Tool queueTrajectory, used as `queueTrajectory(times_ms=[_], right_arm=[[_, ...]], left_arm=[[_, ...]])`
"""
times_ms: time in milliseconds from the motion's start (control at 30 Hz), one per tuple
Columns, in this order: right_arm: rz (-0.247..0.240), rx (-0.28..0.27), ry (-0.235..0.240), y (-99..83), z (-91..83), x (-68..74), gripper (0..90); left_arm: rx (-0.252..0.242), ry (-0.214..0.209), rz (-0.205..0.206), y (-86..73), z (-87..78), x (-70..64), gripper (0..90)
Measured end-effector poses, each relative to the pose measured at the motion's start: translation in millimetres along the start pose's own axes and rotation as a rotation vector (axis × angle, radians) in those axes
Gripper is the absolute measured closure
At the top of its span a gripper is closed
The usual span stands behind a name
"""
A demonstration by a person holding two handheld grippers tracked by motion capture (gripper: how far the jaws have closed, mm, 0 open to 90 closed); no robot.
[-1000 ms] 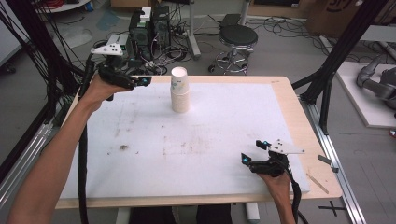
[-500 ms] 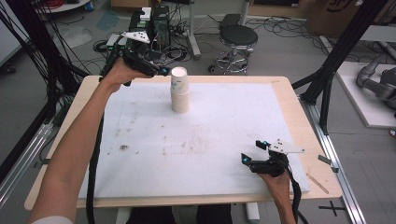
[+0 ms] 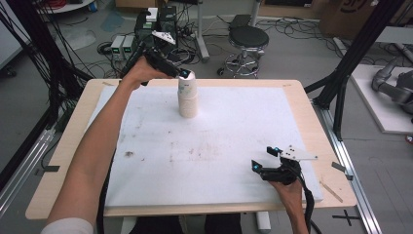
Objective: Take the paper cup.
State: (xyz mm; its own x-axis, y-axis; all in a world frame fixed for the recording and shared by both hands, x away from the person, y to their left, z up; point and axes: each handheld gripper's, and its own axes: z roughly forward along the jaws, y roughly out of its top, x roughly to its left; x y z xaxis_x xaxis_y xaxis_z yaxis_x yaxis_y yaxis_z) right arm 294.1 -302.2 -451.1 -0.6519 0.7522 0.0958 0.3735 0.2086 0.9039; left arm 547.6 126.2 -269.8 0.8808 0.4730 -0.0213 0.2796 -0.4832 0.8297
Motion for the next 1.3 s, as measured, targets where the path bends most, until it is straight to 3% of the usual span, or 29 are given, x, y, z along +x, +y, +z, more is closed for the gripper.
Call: queueTrajectory(times_ms=[167,300,433,667,767,1000,1300], right_arm=[[-0.003,-0.001,-0.002,0.0,-0.1,0.3,13.2],[-0.003,-0.004,-0.001,-0.1,-0.2,0.2,13.2],[-0.003,0.0,0.001,-0.1,-0.1,0.0,13.1],[-0.004,-0.005,0.001,-0.2,-0.1,0.0,13.1],[-0.003,-0.001,0.002,-0.1,-0.1,-0.1,13.2],[0.004,0.004,0.004,0.2,0.5,-1.0,13.2],[0.008,0.009,0.002,0.3,0.8,-0.5,13.2]], left_arm=[[0.074,0.013,-0.008,-2.3,11.8,-1.8,8.9],[0.082,0.022,-0.004,-1.9,16.8,-2.8,9.5],[0.13,0.036,-0.004,-3.6,22.9,-2.6,9.8],[0.164,0.045,-0.019,-4.5,29.3,-3.1,14.7],[0.163,0.061,-0.025,-6.0,30.2,-2.1,17.4],[0.154,0.047,-0.058,-14.0,32.4,1.0,22.7],[0.138,0.02,-0.049,-13.1,33.1,0.4,31.6]])
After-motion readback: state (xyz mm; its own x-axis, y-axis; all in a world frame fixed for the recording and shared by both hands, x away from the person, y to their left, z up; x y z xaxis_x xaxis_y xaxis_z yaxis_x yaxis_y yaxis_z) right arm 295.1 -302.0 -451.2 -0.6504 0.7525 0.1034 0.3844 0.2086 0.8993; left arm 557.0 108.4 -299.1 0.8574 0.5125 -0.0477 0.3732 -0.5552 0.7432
